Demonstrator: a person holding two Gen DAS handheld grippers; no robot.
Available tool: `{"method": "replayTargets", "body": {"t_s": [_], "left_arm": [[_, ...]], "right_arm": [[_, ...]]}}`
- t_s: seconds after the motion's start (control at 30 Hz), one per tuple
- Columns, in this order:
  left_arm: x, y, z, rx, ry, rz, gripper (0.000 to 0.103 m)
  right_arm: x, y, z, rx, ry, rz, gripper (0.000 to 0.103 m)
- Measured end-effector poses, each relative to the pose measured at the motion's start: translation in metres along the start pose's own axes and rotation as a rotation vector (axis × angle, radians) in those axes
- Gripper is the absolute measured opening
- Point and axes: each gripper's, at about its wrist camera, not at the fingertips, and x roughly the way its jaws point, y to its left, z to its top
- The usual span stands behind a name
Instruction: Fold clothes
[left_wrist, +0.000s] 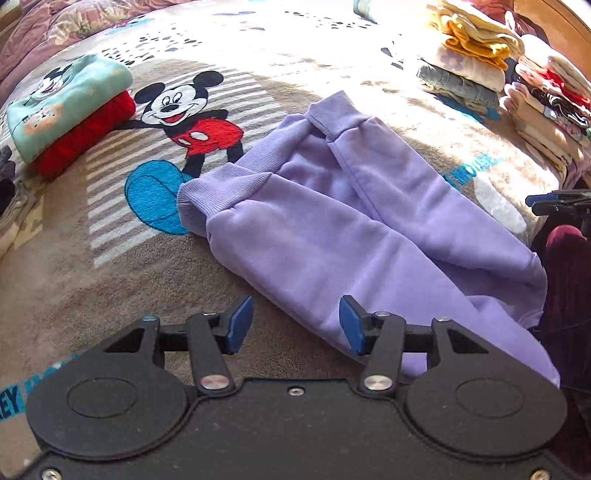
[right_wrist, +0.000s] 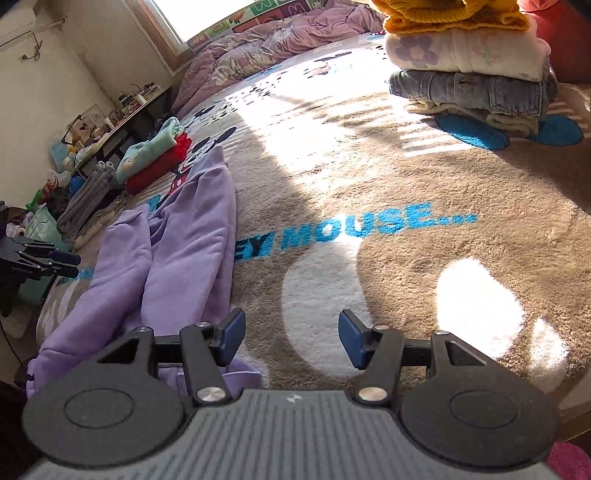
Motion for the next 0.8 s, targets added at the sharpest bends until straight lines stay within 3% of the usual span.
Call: {"method": "replayTargets", "body": {"t_s": [0.13, 0.2, 0.33, 0.5, 0.7, 0.8], "left_arm": [[0.001, 0.000, -0.005, -0.072, 0.019, 0.000, 0.054], [0.005, 0.002, -0.007, -0.099, 0.031, -0.002, 0.055], [0.016, 0.011, -0.007, -0.163, 0.040, -0.007, 0.056], [0.034, 0.026, 0.005, -0.234, 0.035, -0.016, 0.056], [0.062, 0.030, 0.028, -0.233, 0.050, -0.003, 0.056], [0.077, 0.023, 0.038, -0.177, 0.078, 0.025, 0.055]], "right_arm": [[0.023, 0.015, 0.018, -0.008, -0.021, 0.045, 0.070], [0.045, 0.025, 0.031, -0.012, -0.015, 0.076, 0.071], [0.094, 0.039, 0.056, -0.047, -0.002, 0.055, 0.073], [0.144, 0.031, 0.080, 0.023, 0.038, 0.109, 0.073], [0.187, 0.027, 0.099, 0.033, 0.099, 0.175, 0.077], [0.200, 0.027, 0.108, 0.068, 0.123, 0.235, 0.075]]}}
